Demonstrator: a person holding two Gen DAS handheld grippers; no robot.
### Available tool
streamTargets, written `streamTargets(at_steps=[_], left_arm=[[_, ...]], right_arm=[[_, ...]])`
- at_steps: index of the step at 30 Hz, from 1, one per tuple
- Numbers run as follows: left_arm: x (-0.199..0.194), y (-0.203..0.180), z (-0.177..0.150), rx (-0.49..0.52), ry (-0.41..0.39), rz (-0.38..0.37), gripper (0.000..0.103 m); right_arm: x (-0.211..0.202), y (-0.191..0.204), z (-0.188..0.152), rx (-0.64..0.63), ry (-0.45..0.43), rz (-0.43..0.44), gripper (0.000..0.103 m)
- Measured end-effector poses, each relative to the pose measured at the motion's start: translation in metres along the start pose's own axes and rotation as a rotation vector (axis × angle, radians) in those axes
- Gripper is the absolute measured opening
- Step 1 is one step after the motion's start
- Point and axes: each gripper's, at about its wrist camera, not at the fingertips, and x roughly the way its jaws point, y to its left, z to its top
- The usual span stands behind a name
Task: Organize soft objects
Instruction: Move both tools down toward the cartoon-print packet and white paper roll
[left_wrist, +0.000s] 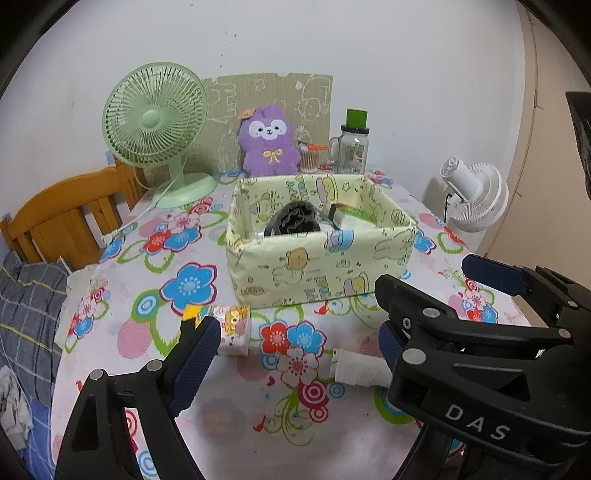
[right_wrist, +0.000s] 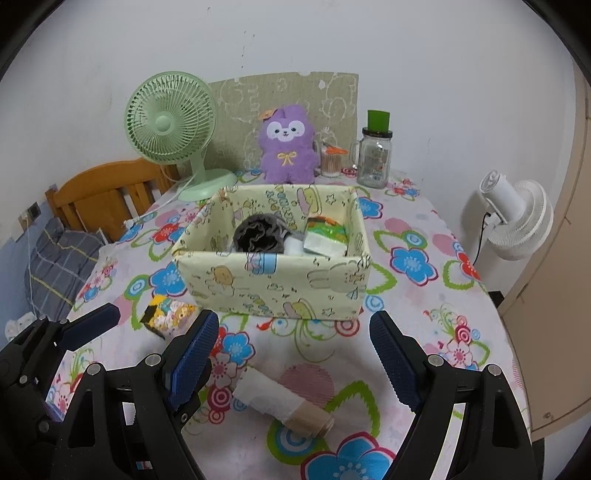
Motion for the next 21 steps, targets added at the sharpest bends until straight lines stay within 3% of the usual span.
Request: streamTargets(at_steps=[21], left_arm=[[0.036,0.013,-0.040,-0.009,0.111,-0.001,0.089]], right_arm=[[0.037,0.003,-0.040,-0.021,0.090,0.007,0.086]])
